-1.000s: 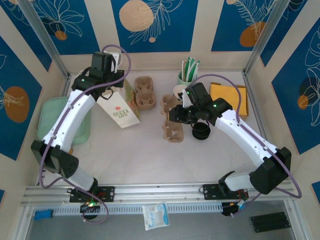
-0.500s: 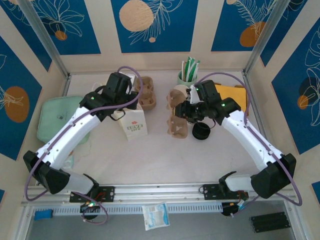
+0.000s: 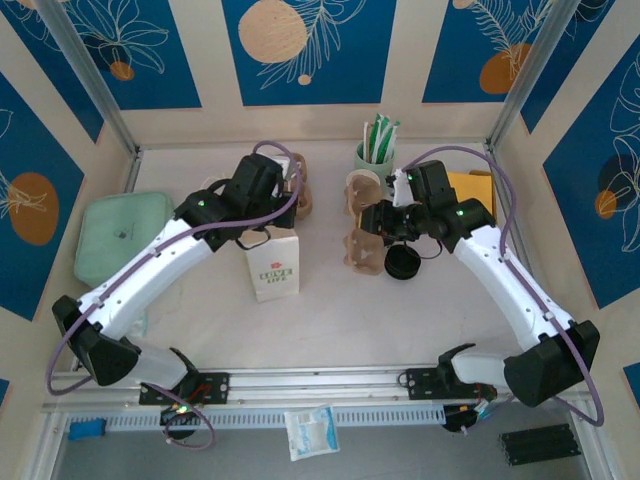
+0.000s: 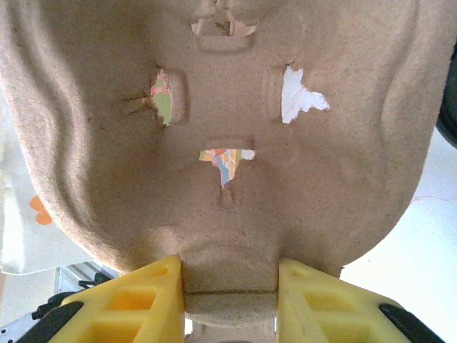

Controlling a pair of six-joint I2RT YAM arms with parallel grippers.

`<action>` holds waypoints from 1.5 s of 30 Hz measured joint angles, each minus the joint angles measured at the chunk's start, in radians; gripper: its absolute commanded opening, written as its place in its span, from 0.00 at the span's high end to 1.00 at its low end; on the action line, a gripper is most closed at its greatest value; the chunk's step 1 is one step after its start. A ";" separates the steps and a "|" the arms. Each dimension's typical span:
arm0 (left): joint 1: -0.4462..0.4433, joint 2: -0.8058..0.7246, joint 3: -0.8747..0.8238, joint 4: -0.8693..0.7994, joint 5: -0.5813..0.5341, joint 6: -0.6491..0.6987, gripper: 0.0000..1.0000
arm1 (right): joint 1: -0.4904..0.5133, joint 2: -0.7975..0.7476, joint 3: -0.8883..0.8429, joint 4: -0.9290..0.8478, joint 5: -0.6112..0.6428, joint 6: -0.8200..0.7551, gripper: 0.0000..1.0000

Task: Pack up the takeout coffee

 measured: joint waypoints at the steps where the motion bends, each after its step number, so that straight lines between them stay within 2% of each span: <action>1: -0.006 0.010 0.005 0.005 0.001 -0.005 1.00 | -0.002 -0.002 0.000 0.000 -0.002 0.000 0.68; 36: -0.020 0.006 0.009 0.021 -0.015 -0.028 0.94 | -0.008 -0.008 0.000 -0.016 -0.022 0.000 0.68; 39: -0.020 0.006 0.009 0.021 -0.016 -0.029 0.85 | -0.008 -0.008 0.000 -0.016 -0.022 0.000 0.68; 45: -0.020 0.002 0.009 0.026 -0.020 -0.029 0.54 | -0.008 -0.008 0.000 -0.016 -0.022 0.000 0.68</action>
